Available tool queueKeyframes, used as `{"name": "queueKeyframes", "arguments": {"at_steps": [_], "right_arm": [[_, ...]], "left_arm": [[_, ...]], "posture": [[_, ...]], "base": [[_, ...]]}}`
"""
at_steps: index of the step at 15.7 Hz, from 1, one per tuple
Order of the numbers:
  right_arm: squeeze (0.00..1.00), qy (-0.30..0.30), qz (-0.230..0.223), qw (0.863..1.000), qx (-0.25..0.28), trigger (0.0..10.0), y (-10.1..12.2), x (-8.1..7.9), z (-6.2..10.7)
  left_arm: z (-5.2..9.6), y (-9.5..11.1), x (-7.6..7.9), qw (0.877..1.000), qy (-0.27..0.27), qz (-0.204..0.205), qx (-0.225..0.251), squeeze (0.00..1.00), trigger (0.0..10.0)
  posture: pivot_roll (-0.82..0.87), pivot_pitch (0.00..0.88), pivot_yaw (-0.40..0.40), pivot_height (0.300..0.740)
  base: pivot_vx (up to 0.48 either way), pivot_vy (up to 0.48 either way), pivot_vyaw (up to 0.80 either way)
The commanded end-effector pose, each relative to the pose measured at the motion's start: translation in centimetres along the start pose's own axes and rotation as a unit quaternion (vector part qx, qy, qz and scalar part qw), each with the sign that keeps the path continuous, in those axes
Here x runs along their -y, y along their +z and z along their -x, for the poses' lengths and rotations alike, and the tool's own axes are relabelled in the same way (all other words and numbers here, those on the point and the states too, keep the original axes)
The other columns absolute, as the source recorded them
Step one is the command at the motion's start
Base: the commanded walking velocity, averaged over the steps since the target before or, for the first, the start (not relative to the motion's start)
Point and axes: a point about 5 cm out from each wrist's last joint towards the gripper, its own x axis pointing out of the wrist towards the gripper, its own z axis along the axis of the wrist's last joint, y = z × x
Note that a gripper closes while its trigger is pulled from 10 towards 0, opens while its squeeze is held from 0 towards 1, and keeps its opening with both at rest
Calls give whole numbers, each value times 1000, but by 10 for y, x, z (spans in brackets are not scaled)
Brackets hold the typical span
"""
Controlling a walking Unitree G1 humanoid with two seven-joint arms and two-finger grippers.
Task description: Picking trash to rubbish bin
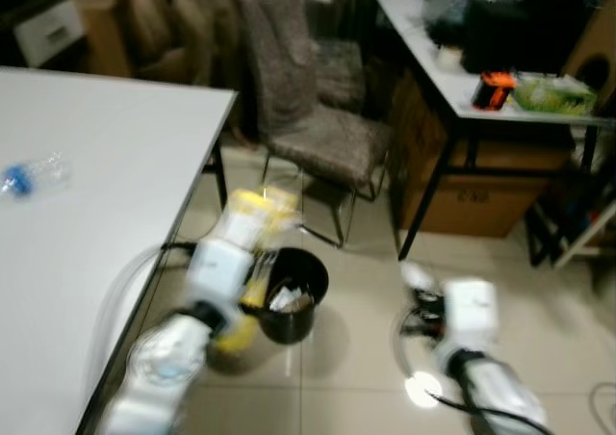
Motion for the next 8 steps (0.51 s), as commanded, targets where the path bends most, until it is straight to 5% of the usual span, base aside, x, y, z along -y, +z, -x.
{"name": "queueKeyframes", "arguments": {"at_steps": [1,8], "right_arm": [[0,16,0,1000,11,10000,4,-10,-4],[0,29,10,1000,-3,10000,-3,-14,-10]], "left_arm": [[3,-4,-8,1000,12,-20,-11,0,10000],[2,-14,-9,999,12,-33,-32,0,10000]], "posture": [[-66,28,-51,740],[-60,33,-49,740]], "base": [[401,0,0],[386,0,0]]}}
